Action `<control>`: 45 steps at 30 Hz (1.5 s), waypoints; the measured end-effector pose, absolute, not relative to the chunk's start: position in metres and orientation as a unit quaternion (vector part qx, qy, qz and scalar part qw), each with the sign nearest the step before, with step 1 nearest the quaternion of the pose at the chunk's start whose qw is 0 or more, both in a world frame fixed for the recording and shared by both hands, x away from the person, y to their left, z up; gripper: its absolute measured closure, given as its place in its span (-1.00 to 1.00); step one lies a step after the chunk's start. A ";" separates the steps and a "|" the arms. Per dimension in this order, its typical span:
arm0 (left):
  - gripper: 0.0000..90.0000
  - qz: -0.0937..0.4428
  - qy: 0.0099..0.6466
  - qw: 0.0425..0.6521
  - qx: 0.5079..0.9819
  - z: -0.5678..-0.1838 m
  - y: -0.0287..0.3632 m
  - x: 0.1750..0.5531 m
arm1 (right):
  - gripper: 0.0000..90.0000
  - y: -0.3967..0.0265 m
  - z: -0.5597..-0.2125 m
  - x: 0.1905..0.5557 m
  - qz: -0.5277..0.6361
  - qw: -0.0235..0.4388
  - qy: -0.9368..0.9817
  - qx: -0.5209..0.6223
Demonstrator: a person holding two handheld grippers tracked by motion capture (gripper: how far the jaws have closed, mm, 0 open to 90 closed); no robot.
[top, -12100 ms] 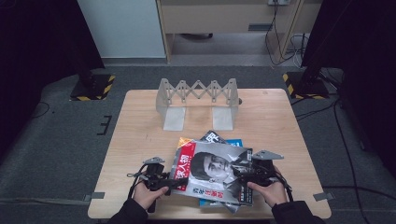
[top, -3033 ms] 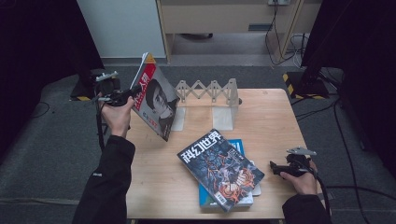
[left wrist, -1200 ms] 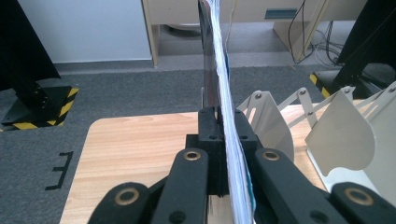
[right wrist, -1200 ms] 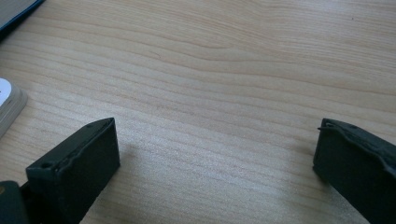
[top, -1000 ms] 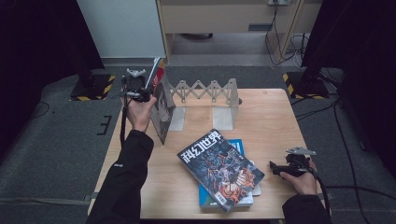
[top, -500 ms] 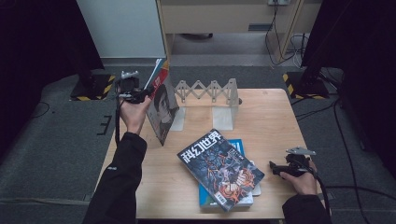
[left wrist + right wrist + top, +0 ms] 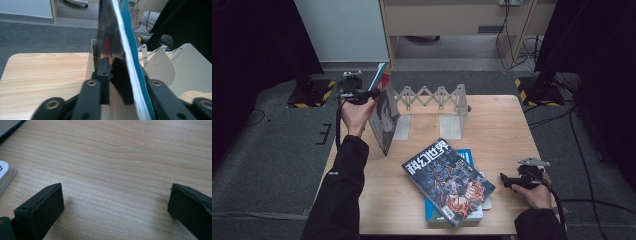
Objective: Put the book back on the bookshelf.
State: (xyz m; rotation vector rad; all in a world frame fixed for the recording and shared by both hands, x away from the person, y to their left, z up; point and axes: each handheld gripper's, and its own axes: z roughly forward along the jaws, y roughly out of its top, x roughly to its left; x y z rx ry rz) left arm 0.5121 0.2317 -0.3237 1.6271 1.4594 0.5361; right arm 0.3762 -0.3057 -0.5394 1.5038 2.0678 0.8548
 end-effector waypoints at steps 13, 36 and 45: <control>0.92 0.295 0.600 0.389 0.634 -0.321 0.217 0.512 | -0.99 -0.306 -0.539 0.376 0.309 0.221 0.748 0.544; 0.92 0.323 0.598 0.374 0.631 -0.324 0.210 0.504 | -0.99 -0.305 -0.540 0.376 0.310 0.221 0.749 0.542; 0.86 0.323 0.582 0.388 0.637 -0.325 0.211 0.501 | -0.99 -0.305 -0.540 0.376 0.310 0.221 0.749 0.542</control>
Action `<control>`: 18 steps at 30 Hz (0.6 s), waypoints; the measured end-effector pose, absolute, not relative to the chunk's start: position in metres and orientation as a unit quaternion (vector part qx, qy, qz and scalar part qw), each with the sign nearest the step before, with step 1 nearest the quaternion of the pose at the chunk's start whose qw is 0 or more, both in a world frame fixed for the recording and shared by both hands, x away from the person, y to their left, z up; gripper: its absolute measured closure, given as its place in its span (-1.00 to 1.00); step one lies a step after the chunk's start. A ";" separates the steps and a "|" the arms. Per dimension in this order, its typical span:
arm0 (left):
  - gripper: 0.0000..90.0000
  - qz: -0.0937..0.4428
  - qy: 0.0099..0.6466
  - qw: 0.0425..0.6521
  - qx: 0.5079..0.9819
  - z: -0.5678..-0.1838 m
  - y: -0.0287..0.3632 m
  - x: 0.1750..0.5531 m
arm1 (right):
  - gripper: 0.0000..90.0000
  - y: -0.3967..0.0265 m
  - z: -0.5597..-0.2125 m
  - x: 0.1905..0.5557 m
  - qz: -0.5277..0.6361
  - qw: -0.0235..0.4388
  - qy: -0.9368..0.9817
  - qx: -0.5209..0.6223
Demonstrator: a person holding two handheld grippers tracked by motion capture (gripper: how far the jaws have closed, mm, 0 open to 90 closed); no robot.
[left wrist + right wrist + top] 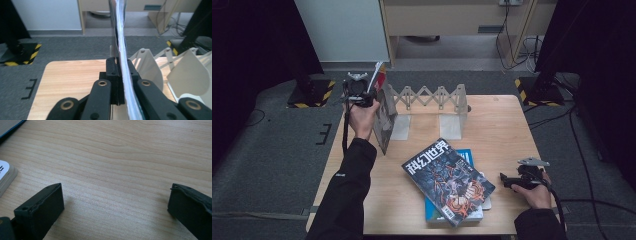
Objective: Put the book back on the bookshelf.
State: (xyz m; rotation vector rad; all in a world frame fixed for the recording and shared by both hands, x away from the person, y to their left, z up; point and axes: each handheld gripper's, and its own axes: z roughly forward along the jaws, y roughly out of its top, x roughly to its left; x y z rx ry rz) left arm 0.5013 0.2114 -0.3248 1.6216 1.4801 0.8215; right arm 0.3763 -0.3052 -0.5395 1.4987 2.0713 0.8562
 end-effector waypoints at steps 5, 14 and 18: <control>0.71 0.323 0.574 0.405 0.634 -0.326 0.213 0.497 | -0.99 -0.305 -0.540 0.376 0.310 0.221 0.749 0.543; 0.48 0.304 0.559 0.448 0.628 -0.323 0.223 0.487 | -0.99 -0.305 -0.540 0.376 0.310 0.220 0.748 0.544; 0.37 0.308 0.551 0.467 0.619 -0.317 0.226 0.481 | -0.99 -0.305 -0.540 0.376 0.310 0.220 0.748 0.544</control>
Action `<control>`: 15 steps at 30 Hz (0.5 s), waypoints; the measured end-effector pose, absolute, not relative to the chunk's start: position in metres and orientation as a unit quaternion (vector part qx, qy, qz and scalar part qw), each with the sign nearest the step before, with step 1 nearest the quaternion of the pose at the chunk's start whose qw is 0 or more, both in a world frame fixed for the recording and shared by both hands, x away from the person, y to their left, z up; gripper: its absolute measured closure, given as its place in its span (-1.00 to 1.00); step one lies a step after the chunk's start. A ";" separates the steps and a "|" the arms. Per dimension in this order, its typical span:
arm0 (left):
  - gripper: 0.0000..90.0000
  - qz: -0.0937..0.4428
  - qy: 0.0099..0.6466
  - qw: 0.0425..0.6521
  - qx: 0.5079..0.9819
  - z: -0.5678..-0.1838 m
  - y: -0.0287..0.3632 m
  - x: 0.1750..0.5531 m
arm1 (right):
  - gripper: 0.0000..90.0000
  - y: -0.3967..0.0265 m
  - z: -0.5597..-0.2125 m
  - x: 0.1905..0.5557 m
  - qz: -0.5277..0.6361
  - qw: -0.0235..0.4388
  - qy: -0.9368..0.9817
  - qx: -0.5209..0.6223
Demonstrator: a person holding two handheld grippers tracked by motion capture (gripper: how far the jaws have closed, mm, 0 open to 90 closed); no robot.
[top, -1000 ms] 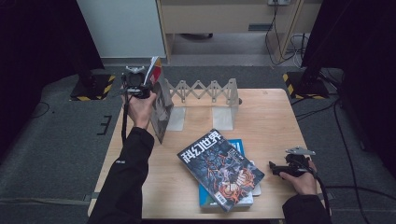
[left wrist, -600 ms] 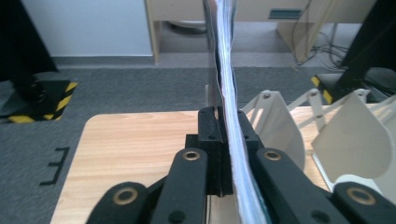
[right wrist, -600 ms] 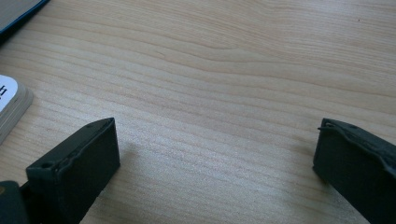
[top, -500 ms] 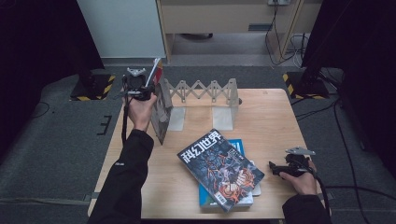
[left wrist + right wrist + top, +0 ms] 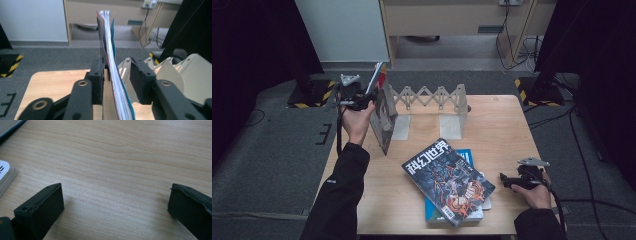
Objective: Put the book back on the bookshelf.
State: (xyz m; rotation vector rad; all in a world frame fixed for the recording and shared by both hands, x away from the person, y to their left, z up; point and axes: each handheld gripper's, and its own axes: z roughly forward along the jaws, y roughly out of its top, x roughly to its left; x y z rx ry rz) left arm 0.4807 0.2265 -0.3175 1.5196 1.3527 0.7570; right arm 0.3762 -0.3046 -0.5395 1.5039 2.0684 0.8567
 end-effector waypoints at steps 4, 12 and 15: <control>0.29 0.313 0.540 0.479 0.617 -0.312 0.229 0.473 | -0.99 -0.305 -0.539 0.376 0.310 0.220 0.749 0.544; 0.13 0.314 0.509 0.513 0.615 -0.305 0.233 0.449 | -0.99 -0.305 -0.539 0.376 0.309 0.218 0.749 0.544; 0.09 0.312 0.503 0.520 0.616 -0.308 0.237 0.441 | -0.98 -0.305 -0.539 0.376 0.310 0.219 0.748 0.544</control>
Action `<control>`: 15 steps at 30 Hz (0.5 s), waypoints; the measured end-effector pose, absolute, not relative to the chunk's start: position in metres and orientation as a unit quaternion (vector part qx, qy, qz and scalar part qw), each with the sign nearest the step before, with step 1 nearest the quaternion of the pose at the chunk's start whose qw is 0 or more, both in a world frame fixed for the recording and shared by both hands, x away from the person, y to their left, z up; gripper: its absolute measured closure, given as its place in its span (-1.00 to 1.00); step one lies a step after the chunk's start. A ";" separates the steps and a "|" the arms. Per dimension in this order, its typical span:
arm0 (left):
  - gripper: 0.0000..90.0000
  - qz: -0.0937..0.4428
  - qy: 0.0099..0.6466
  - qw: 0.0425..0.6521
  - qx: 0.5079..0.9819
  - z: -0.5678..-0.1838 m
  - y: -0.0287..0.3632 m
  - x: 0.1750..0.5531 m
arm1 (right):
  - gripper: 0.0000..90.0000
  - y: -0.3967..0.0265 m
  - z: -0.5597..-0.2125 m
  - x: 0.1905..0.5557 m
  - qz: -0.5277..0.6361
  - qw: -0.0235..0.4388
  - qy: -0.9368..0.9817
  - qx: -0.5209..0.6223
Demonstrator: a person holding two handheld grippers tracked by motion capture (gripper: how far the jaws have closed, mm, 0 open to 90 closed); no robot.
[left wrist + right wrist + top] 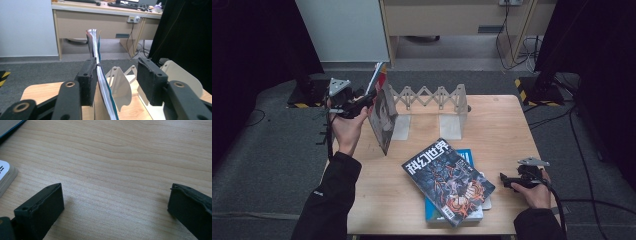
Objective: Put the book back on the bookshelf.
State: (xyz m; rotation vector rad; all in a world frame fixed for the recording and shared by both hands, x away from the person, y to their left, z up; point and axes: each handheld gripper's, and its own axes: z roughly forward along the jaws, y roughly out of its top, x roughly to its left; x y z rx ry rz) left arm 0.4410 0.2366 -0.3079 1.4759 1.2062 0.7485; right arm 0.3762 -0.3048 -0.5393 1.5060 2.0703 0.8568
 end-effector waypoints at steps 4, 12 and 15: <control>0.05 0.307 0.496 0.526 0.619 -0.316 0.242 0.429 | -0.92 -0.305 -0.539 0.376 0.312 0.221 0.746 0.546; -0.02 0.293 0.491 0.539 0.618 -0.335 0.252 0.404 | -0.53 -0.307 -0.530 0.373 0.312 0.222 0.743 0.548; -0.06 0.290 0.488 0.542 0.620 -0.342 0.254 0.395 | -0.51 -0.307 -0.523 0.372 0.324 0.235 0.733 0.550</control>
